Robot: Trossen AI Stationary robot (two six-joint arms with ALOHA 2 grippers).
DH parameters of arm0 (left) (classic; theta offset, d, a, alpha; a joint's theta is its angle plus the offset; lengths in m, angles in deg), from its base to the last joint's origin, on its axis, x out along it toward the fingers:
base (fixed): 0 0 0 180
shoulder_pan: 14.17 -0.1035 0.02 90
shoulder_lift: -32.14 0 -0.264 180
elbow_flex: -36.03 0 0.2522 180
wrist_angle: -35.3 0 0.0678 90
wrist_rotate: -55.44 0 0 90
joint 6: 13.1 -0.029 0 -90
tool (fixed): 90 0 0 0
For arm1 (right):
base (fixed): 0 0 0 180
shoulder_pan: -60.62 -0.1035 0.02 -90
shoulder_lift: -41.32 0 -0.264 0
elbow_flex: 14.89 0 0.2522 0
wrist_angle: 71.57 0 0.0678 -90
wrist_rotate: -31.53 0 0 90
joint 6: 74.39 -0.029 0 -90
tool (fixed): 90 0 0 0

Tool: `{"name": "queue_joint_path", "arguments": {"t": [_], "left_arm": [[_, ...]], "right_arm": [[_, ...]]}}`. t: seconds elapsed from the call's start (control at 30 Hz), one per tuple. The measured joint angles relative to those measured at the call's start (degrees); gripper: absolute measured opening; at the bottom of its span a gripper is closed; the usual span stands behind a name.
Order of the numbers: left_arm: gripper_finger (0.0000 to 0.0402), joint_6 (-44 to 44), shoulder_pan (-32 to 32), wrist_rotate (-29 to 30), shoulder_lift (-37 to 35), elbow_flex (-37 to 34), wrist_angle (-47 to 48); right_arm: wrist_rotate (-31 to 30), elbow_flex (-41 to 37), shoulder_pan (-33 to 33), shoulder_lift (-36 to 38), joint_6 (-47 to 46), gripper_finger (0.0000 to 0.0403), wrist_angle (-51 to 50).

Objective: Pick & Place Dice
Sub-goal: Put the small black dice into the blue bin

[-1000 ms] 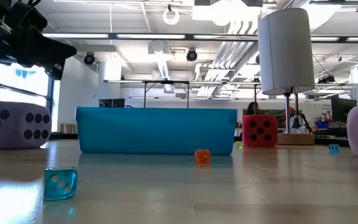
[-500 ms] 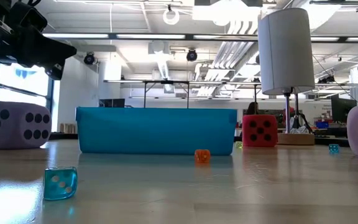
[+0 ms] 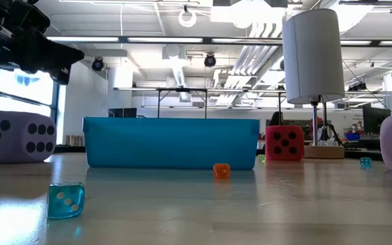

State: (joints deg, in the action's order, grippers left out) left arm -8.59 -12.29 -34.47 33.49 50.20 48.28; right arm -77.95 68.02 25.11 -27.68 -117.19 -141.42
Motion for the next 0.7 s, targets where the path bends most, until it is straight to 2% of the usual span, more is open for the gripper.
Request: {"name": "queue_joint_path", "arguments": {"t": [0.3, 0.7], "left_arm": [[0.0001, 0.0, 0.0, 0.0, 0.0, 0.0, -1.4], [0.0001, -0.2, 0.0, 0.0, 0.0, 0.0, -1.6]], "right_arm": [[-0.3, 0.0, -2.2, 0.0, -3.0, 0.0002, -0.4], [-0.8, 0.0, -5.2, -5.0, -14.6, 0.0002, -0.7]]}}
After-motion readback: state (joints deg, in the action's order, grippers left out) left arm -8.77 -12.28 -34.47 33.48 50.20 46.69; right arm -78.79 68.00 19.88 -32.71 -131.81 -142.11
